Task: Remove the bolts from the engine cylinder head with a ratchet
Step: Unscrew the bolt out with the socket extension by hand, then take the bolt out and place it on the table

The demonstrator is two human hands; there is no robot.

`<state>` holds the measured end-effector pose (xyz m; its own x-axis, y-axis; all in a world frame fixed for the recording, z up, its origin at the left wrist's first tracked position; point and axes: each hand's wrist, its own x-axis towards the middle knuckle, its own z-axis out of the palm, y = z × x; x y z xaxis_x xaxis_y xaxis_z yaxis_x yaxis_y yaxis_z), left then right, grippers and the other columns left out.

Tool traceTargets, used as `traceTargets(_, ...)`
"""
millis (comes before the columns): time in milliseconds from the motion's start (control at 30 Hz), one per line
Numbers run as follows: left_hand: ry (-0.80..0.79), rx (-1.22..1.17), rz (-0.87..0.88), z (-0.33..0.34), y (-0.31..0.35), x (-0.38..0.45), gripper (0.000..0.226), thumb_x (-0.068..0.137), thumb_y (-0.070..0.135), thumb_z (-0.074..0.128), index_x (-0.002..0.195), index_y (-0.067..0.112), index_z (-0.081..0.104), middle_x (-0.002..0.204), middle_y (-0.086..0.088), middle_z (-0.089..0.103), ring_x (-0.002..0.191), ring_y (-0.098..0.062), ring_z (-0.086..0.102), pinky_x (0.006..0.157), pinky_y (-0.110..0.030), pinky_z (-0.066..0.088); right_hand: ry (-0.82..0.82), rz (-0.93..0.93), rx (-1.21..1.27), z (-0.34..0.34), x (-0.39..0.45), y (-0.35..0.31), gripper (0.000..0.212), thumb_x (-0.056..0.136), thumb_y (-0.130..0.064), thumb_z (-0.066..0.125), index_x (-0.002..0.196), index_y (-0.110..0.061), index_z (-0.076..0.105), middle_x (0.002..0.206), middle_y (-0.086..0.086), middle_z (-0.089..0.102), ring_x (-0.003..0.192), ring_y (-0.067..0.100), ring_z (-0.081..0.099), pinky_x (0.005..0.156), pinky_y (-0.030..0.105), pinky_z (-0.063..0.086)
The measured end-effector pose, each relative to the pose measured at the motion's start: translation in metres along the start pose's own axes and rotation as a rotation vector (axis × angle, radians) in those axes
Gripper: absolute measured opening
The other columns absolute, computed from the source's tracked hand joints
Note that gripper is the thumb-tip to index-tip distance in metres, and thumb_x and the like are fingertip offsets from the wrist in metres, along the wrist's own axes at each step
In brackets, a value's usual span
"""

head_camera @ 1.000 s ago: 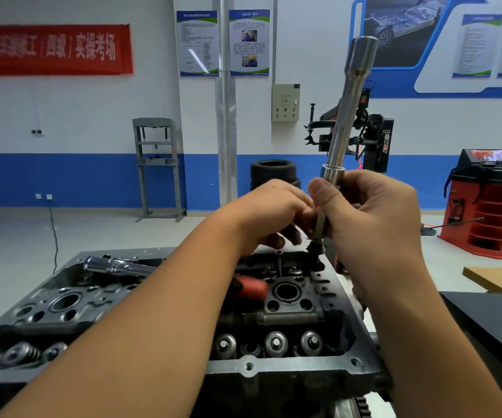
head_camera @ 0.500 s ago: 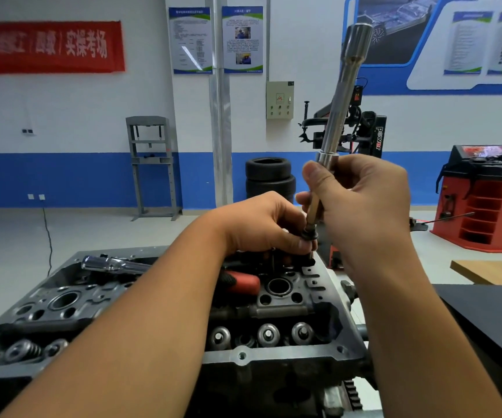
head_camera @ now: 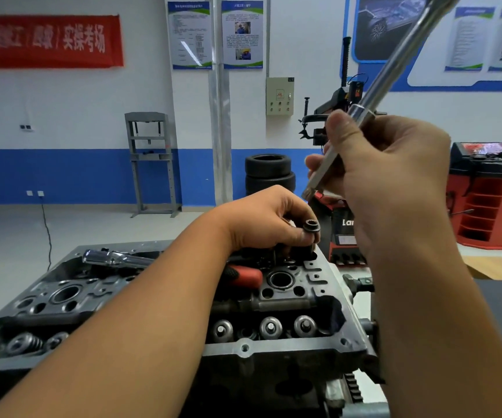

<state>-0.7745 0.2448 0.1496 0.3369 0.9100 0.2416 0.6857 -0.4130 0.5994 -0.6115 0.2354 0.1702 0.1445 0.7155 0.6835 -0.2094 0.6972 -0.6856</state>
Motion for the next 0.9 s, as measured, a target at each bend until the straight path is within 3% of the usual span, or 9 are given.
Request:
traceTargets(100,-0.002,-0.020,-0.002,0.001,0.001,0.000,0.008,0.098,0.007,0.069,0.099,0.009,0.077,0.096,-0.013,0.077,0.078,-0.026,0.068,0.080,-0.040,0.059,0.002,0.085,-0.064,-0.005,0.003,0.014,0.017,0.095,-0.027,0.076,0.090,-0.012,0.069,0.079,0.005,0.074,0.066,0.018,0.078,0.065,0.044,0.065)
traceTargets(167,-0.007,-0.034,0.006,0.001,0.002,0.000,0.011,0.098,0.003,0.068,0.097,0.010,0.076,0.096,-0.012,0.077,0.073,-0.016,0.066,0.072,-0.030,0.056,0.004,0.158,-0.048,-0.009,0.004,0.024,0.017,0.096,-0.024,0.075,0.091,-0.009,0.067,0.073,0.002,0.071,0.065,0.020,0.077,0.065,0.046,0.066)
traceTargets(333,-0.014,-0.044,0.018,0.002,0.002,0.001,0.009,0.098,-0.003,0.065,0.102,0.002,0.072,0.089,-0.009,0.072,0.066,-0.016,0.063,0.064,-0.023,0.052,0.010,0.291,0.131,-0.015,0.003,0.039,0.022,0.099,-0.021,0.071,0.091,-0.002,0.063,0.083,0.016,0.069,0.071,0.028,0.078,0.063,0.045,0.065)
traceTargets(433,0.042,-0.168,0.085,-0.001,0.006,-0.003,0.008,0.099,-0.003,0.063,0.104,0.000,0.068,0.088,-0.010,0.070,0.064,-0.014,0.061,0.059,-0.026,0.050,0.010,0.287,0.292,-0.013,0.000,0.033,0.023,0.099,-0.022,0.069,0.090,-0.002,0.062,0.081,0.015,0.072,0.074,0.029,0.078,0.067,0.042,0.065)
traceTargets(533,0.209,-0.402,0.180,-0.011,0.010,-0.007,0.004,0.100,0.005,0.062,0.098,0.006,0.065,0.088,-0.010,0.071,0.063,-0.018,0.059,0.057,-0.029,0.046,0.037,0.245,0.484,-0.016,0.003,0.019,0.023,0.101,-0.022,0.065,0.088,-0.003,0.059,0.068,0.007,0.071,0.070,0.027,0.077,0.065,0.038,0.064)
traceTargets(600,0.279,-0.419,0.167,-0.013,0.010,-0.008,0.009,0.104,0.005,0.059,0.097,0.007,0.064,0.089,-0.011,0.072,0.065,-0.021,0.060,0.057,-0.031,0.046,0.070,0.220,0.405,-0.022,0.006,0.017,0.021,0.101,-0.019,0.066,0.087,-0.005,0.059,0.067,0.005,0.068,0.070,0.028,0.077,0.065,0.041,0.065)
traceTargets(700,0.250,-0.384,0.116,-0.007,0.013,-0.007,0.008,0.104,0.005,0.058,0.099,0.007,0.064,0.088,-0.012,0.073,0.070,-0.025,0.062,0.058,-0.031,0.048,0.039,0.244,0.254,-0.028,0.007,0.024,0.020,0.101,-0.018,0.067,0.087,-0.007,0.058,0.078,0.011,0.062,0.075,0.033,0.075,0.065,0.044,0.064)
traceTargets(900,0.232,-0.362,0.053,-0.002,0.017,-0.004,0.010,0.103,0.007,0.061,0.107,-0.001,0.064,0.089,-0.015,0.072,0.078,-0.027,0.064,0.059,-0.032,0.052,0.052,0.513,0.383,-0.028,-0.001,0.041,0.008,0.103,-0.014,0.056,0.095,-0.011,0.054,0.056,0.001,0.054,0.043,0.017,0.054,0.048,0.034,0.054)
